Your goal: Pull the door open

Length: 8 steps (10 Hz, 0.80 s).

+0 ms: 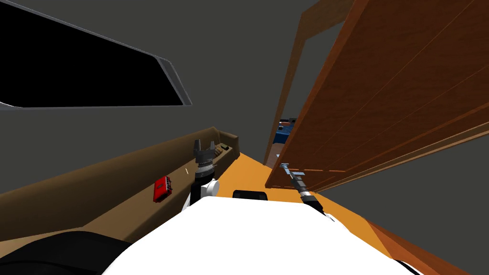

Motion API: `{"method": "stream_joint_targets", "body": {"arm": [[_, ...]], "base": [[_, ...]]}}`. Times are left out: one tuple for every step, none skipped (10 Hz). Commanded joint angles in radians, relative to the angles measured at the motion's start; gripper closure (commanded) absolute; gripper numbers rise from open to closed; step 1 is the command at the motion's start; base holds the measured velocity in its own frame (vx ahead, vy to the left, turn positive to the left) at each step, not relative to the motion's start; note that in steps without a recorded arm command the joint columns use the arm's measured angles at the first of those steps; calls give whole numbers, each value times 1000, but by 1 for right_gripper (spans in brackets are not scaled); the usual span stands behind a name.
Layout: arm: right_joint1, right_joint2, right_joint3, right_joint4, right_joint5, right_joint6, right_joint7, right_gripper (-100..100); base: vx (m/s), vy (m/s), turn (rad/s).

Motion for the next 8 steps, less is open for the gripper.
{"method": "stream_joint_targets", "body": {"arm": [[30, -12, -6, -27, 2, -12, -11, 100], [30, -12, -6, -27, 2, -12, -11, 100], [19, -7, -2, -10, 4, -21, -9, 100], [30, -11, 1, -9, 10, -35, -14, 100], [32, -13, 1, -8, 11, -39, -16, 100], [36, -16, 1, -5, 13, -48, -18, 100], [41, -20, 2, -2, 15, -58, -21, 100], [46, -23, 2, 0, 18, -69, -25, 100]], "base": [[-156, -45, 127], [-106, -42, 43], [-34, -8, 13], [-144, -73, 169], [-207, -90, 195], [-183, -81, 145], [-175, -74, 134], [-208, -89, 150]]}}
